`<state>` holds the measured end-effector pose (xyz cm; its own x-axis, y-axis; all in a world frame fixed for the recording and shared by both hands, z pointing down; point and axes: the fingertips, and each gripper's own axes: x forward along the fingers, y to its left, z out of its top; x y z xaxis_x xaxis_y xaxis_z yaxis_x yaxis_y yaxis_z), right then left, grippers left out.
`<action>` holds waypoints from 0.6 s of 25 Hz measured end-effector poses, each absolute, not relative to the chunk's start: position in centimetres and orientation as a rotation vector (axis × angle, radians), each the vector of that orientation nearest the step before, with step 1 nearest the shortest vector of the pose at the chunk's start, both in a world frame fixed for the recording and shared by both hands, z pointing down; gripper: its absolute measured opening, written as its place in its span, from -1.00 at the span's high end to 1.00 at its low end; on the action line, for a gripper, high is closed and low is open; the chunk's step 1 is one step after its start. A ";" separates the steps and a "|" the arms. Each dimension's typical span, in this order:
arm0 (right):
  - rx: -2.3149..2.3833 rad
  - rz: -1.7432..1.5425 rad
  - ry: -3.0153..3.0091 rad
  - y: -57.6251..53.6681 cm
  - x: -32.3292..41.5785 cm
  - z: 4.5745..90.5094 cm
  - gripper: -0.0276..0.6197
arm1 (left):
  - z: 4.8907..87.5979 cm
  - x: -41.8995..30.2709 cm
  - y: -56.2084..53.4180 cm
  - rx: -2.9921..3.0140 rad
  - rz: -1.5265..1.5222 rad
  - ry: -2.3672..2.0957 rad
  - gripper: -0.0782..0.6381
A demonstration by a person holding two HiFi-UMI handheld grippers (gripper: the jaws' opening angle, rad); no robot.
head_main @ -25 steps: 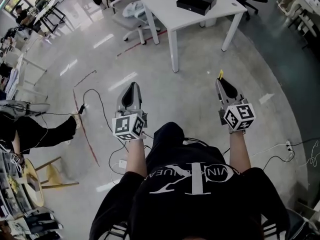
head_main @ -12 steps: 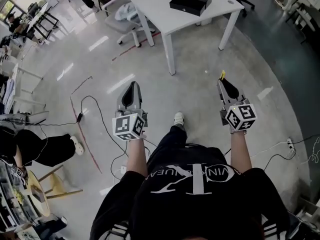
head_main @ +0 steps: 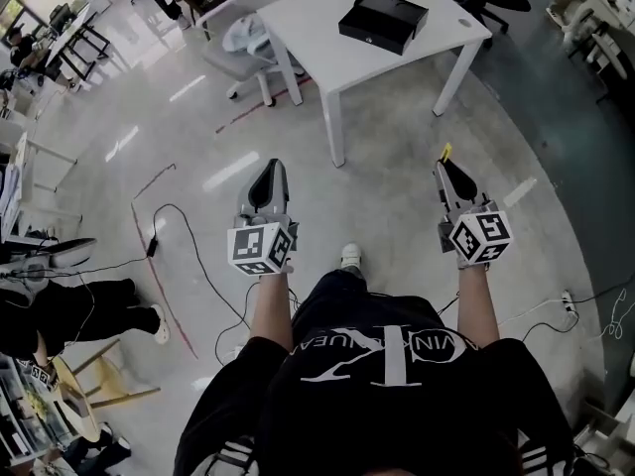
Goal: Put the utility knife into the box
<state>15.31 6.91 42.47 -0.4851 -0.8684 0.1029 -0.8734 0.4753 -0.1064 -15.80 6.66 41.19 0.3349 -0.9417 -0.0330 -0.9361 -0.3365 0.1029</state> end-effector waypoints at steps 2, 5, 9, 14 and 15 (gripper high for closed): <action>1.561 0.235 -2.667 5.7 14.7 42.7 0.77 | 41.1 -16.3 5.3 2.506 -0.135 -1.775 0.75; 1.552 0.242 -2.663 4.0 14.2 42.8 0.77 | 41.0 -16.9 3.4 2.501 -0.137 -1.777 0.75; 1.567 0.242 -2.653 1.5 14.4 42.7 0.77 | 41.2 -16.7 0.6 2.504 -0.134 -1.757 0.75; 1.596 0.246 -2.634 -1.7 14.9 42.9 0.77 | 41.5 -16.0 -3.5 2.521 -0.138 -1.719 0.75; 1.604 0.246 -2.631 -2.4 15.0 43.0 0.77 | 41.6 -15.9 -4.3 2.525 -0.139 -1.714 0.75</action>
